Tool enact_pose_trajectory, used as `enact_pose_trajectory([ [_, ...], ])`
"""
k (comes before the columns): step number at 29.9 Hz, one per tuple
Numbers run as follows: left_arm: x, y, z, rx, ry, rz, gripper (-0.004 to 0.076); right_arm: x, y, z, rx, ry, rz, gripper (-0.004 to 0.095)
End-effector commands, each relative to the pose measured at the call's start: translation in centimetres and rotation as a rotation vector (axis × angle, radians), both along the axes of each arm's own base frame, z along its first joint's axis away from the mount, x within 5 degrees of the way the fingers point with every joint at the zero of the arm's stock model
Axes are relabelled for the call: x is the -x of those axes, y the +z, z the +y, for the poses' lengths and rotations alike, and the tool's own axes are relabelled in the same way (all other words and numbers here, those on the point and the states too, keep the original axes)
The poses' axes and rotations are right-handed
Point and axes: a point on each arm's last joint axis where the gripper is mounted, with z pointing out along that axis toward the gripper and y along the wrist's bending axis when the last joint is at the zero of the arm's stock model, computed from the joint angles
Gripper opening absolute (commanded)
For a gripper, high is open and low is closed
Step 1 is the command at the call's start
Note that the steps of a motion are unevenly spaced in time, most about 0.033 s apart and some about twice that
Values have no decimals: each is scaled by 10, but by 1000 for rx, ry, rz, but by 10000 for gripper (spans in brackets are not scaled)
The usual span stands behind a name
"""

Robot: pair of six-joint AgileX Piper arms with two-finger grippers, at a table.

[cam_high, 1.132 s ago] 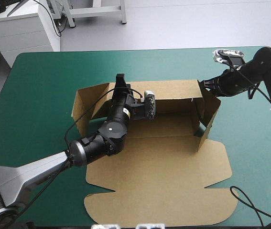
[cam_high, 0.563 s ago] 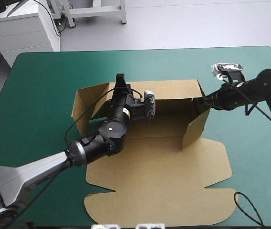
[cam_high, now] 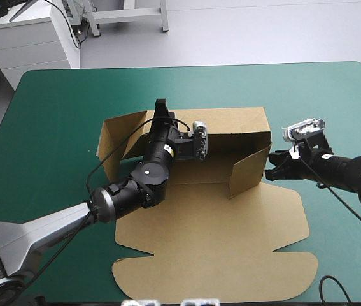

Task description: Fold the box

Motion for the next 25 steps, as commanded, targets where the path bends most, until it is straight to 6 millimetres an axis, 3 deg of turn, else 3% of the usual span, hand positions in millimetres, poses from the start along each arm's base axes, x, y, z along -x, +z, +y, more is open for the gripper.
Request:
enact_pose_trajectory([
  [1, 5, 30, 5, 42, -10, -84, 4, 6, 3, -2, 16, 5, -75, 406],
  [3, 5, 30, 5, 44, -9, -84, 11, 9, -5, -1, 26, 19, -58, 483],
  [10, 5, 30, 3, 18, -38, -81, 13, 10, -8, 4, 12, 87, -124, 509],
  [16, 5, 30, 2, 7, -53, -82, 13, 5, -10, 4, 34, 114, -162, 700],
  [25, 5, 29, 2, 6, -52, -81, 13, -6, -16, 19, 6, 114, -184, 706],
])
